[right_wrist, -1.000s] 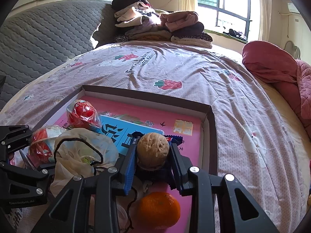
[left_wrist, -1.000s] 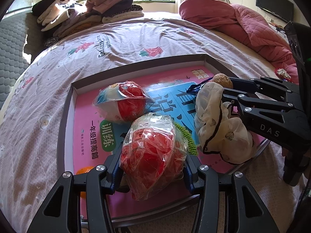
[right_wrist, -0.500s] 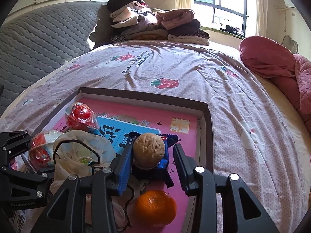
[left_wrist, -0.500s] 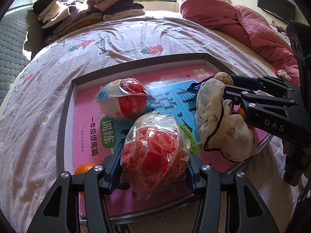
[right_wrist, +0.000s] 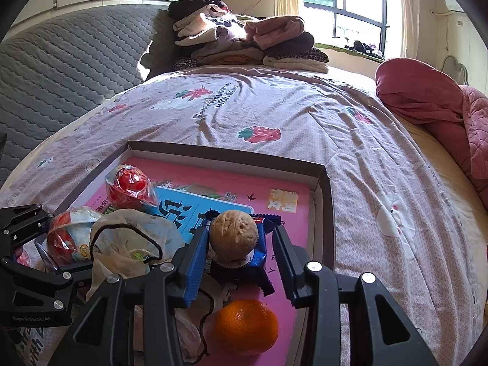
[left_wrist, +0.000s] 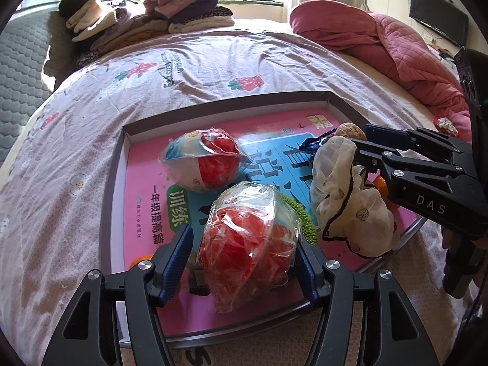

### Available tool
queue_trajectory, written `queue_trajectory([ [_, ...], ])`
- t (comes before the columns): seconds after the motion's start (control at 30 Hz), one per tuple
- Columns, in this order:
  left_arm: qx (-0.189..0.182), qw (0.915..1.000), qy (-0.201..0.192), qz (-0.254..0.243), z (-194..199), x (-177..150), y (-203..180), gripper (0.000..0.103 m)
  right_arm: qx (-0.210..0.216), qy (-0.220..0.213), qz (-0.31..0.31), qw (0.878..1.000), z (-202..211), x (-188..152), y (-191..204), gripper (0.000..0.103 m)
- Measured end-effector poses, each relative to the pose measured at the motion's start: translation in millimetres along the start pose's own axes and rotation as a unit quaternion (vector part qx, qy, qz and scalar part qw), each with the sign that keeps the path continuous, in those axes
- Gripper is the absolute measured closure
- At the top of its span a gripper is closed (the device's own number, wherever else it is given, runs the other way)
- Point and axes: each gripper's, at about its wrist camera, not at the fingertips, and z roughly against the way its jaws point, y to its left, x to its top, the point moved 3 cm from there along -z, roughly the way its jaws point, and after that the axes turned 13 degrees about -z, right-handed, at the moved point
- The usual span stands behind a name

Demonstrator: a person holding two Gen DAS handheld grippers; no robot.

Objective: Organize objects
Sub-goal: 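Open the left tool releasing the red-candy bag while the right tool releases the bun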

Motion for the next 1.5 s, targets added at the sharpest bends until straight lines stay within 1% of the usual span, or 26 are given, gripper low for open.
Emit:
queue_trajectory([
  [0.1,0.008,1.0000,0.005,0.000,1,-1,2,0.038,0.001,0.000,-0.002,1.000,1,0,-1,0.060],
  [0.2,-0.003,1.0000,0.007,0.007,1,-1,3,0.038,0.000,-0.001,-0.002,1.000,2,1,0,0.060],
  [0.33,-0.027,0.9996,0.002,0.011,3,0,-1,0.038,0.002,-0.001,-0.002,1.000,2,1,0,0.060],
  [0.47,-0.025,0.9997,0.001,0.009,4,0,-3,0.035,0.002,-0.003,-0.003,1.000,2,1,0,0.060],
  [0.6,-0.034,0.9993,-0.002,0.013,6,0,-4,0.034,0.001,-0.003,-0.003,1.000,3,1,0,0.060],
  [1.2,-0.026,0.9993,-0.021,0.019,21,6,-2,0.031,0.004,-0.013,-0.005,1.000,10,7,0,0.060],
  [1.33,-0.023,0.9991,-0.022,0.028,25,6,2,0.030,0.005,-0.015,-0.007,1.000,13,8,1,0.054],
  [1.4,-0.023,0.9990,-0.023,0.032,26,6,3,0.027,0.006,-0.016,-0.007,1.000,14,9,1,0.054],
  [1.5,-0.017,0.9990,-0.022,0.036,27,6,5,0.027,0.006,-0.018,-0.005,1.000,17,9,3,0.053],
])
